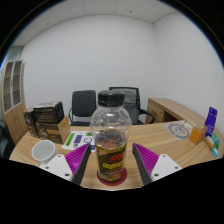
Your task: Pour water
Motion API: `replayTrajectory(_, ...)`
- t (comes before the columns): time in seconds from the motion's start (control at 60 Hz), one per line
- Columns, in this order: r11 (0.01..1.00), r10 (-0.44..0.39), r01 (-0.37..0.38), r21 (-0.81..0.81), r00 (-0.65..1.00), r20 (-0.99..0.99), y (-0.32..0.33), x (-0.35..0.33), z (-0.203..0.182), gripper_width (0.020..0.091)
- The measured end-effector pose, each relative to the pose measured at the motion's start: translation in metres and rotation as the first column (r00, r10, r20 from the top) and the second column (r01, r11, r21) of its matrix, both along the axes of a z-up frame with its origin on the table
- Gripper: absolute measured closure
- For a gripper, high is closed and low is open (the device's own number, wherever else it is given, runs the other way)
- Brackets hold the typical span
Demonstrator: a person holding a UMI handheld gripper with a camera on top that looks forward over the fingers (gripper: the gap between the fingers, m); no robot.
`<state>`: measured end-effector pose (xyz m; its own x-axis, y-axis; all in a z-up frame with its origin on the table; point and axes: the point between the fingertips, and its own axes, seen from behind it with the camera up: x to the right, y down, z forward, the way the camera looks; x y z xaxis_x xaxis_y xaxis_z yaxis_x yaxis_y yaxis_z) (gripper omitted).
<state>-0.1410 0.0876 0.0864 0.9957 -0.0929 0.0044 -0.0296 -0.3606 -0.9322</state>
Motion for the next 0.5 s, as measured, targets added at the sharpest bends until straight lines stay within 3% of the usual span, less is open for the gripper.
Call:
replayTrajectory(0.083, 0.999, -0.028, 0.029, -0.039, 0.999, 0.015, -0.016, 0.004, 0.003, 0.0237)
replayTrajectory(0.183, 0.997, -0.035, 0.038, -0.06, 0.998, 0.043, -0.048, 0.002, 0.022, 0.0249)
replayTrajectory(0.5, 0.994, -0.033, 0.035, -0.1, 0.999, 0.026, -0.21, -0.044, 0.11, 0.0245)
